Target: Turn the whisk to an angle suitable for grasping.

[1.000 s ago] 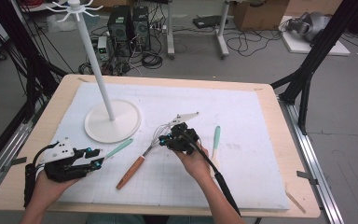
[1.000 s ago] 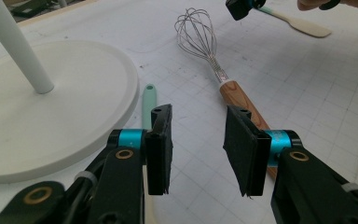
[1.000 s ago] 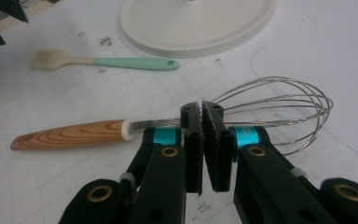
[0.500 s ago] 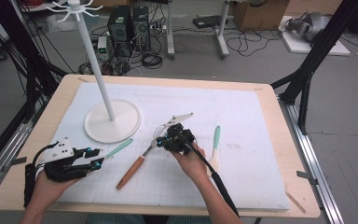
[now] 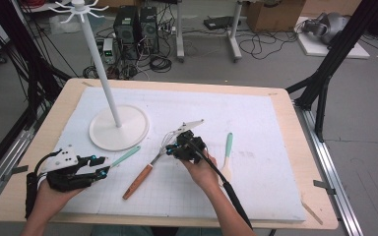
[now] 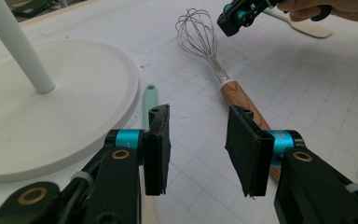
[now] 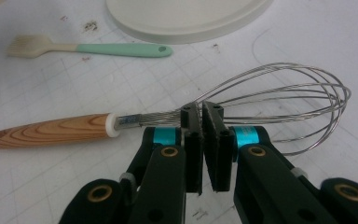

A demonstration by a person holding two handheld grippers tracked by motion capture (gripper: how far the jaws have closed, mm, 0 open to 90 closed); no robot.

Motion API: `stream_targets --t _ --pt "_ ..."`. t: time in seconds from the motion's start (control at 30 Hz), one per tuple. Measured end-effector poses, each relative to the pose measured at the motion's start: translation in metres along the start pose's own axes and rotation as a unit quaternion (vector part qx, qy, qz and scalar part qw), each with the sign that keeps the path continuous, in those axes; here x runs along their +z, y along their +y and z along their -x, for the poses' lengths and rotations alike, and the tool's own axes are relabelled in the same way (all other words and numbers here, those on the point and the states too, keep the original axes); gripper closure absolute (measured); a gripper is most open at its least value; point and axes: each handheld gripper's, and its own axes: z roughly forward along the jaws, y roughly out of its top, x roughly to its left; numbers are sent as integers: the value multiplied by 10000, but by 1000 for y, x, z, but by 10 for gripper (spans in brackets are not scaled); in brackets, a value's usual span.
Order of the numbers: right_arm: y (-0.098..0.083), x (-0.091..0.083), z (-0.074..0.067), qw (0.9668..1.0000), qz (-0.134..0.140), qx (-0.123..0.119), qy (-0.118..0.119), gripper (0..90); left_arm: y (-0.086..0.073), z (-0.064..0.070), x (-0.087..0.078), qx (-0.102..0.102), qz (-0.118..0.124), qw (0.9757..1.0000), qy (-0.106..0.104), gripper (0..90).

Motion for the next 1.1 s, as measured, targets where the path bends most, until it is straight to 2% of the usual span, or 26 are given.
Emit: stream_targets --t 0.6,0.8,1.0,1.1 --pt "-6 3 3 9999 -76 23 -68 866 1 2 2 16 -19 10000 -33 585" --pt "-10 6 2 9999 -122 89 -35 834 1 6 7 7 -23 10000 -79 536" --pt "-11 11 0 9998 -180 53 -18 813 2 11 15 53 -86 9999 -127 499" --pt "-11 11 -1 9998 -186 77 9 811 2 13 18 9 -60 9999 -141 480"
